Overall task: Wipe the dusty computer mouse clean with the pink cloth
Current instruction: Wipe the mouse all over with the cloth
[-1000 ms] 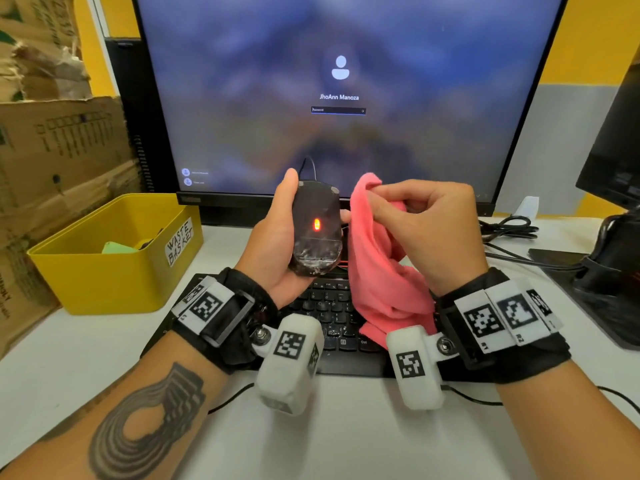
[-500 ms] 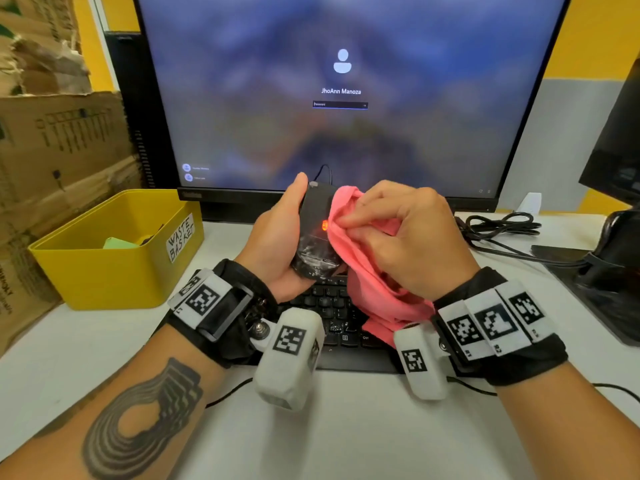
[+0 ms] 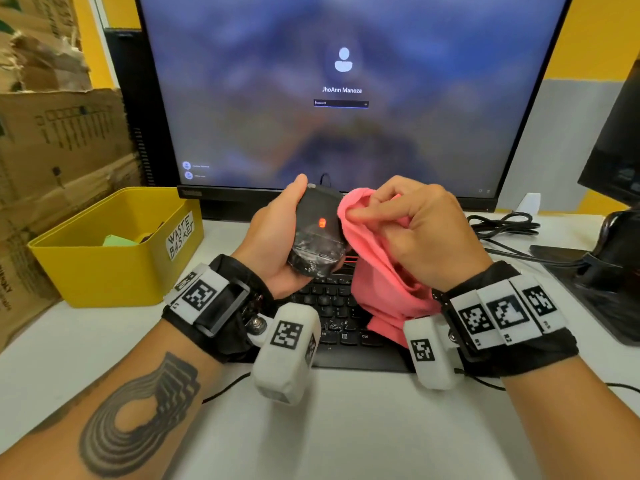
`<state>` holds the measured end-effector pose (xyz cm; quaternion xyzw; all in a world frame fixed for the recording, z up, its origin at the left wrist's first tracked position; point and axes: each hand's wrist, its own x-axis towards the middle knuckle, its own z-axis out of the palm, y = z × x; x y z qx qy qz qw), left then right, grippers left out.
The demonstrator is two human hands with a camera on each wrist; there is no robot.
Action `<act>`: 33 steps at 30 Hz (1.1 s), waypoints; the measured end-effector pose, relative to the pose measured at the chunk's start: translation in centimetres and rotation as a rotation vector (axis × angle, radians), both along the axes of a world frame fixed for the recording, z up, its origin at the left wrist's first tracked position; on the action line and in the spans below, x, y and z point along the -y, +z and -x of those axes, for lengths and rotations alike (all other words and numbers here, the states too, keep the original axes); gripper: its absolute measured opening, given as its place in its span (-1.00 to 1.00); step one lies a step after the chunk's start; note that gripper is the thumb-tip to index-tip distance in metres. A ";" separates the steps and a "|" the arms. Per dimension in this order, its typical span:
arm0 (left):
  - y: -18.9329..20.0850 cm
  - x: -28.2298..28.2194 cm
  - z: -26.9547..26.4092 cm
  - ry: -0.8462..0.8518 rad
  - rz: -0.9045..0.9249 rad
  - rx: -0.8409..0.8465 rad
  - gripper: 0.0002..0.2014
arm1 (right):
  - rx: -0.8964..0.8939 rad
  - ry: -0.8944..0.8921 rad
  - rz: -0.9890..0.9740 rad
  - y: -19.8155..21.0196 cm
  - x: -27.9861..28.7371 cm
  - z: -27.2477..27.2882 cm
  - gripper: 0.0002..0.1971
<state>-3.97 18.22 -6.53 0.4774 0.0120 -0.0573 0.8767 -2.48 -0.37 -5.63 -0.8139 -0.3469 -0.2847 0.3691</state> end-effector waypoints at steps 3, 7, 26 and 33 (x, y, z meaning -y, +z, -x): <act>-0.3 0.7 0.3 -0.019 -0.027 0.023 -0.37 | 0.001 0.034 0.013 0.0 -0.5 0.5 -0.67; 0.3 -0.5 0.0 0.058 -0.009 0.029 -0.45 | -0.099 0.154 0.067 0.0 -1.1 1.2 -0.62; 1.4 -2.2 -0.1 0.096 0.036 0.067 -0.51 | 0.014 0.038 -0.048 0.0 -4.6 2.6 -0.76; 0.9 -2.1 -0.4 0.144 -0.007 0.076 -0.56 | 0.068 0.156 0.081 -0.6 -4.7 2.5 -0.79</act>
